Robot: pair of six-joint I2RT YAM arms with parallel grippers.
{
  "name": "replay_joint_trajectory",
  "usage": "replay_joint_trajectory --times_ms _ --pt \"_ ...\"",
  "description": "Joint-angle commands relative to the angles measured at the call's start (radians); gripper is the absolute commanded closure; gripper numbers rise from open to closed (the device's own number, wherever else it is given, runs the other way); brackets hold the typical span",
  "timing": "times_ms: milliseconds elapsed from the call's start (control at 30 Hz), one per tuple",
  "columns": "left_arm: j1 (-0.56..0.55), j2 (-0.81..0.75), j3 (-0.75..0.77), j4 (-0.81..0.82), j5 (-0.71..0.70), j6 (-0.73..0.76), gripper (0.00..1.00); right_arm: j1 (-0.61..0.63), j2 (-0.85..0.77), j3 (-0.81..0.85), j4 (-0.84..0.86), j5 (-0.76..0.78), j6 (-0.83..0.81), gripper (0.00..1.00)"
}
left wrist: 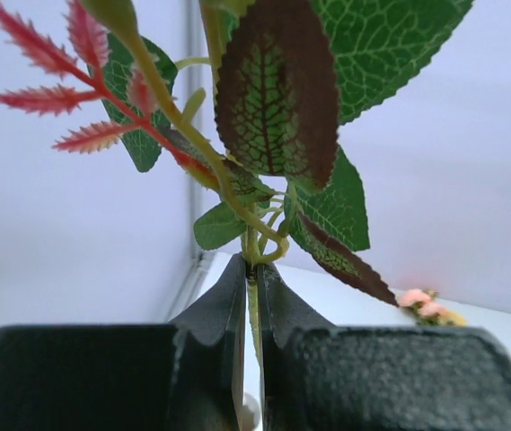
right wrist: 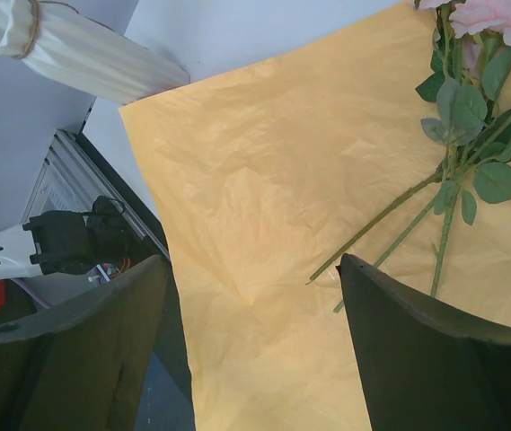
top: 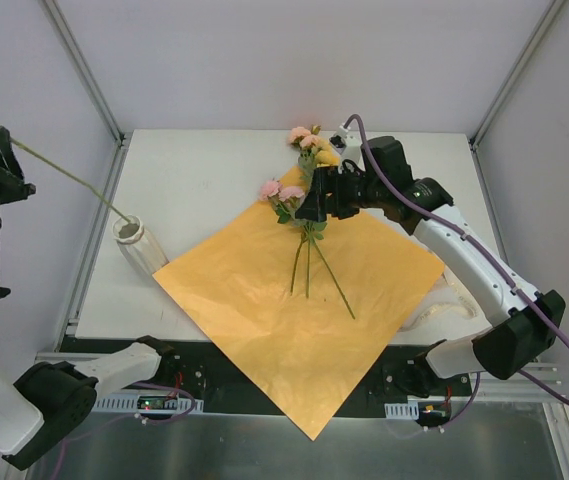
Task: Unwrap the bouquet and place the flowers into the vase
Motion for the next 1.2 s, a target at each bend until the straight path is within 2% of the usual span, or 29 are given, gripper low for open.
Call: replay_joint_trajectory --times_ms 0,167,267,367,533,767,833,1033,1167 --pt "0.004 0.023 -0.027 0.064 -0.180 0.187 1.00 0.002 -0.022 0.008 -0.002 -0.007 -0.014 0.19" --pt "0.004 -0.012 -0.126 0.110 -0.206 0.174 1.00 0.002 -0.011 0.011 -0.003 -0.011 -0.018 0.20" --pt "0.004 -0.048 -0.263 0.168 -0.205 0.152 1.00 0.002 -0.006 0.011 -0.003 -0.016 -0.021 0.19" --pt "0.004 -0.055 -0.303 0.208 -0.209 0.144 1.00 0.002 -0.002 0.010 -0.003 -0.017 -0.023 0.20" --pt "0.006 -0.033 -0.294 0.242 -0.216 0.163 1.00 0.002 0.006 0.004 -0.003 -0.016 -0.027 0.20" --pt "0.004 0.033 -0.148 0.241 -0.217 0.212 1.00 0.002 0.012 0.004 -0.013 -0.010 -0.040 0.20" --pt "0.006 0.035 -0.149 0.242 -0.219 0.218 1.00 0.001 0.021 0.002 -0.013 -0.008 -0.043 0.20" --pt "0.006 -0.017 -0.289 0.253 -0.216 0.166 1.00 0.001 0.040 0.002 -0.016 0.004 -0.044 0.20" --pt "0.004 -0.106 -0.520 0.325 -0.254 0.119 1.00 -0.004 0.058 0.004 -0.017 0.003 -0.043 0.20"
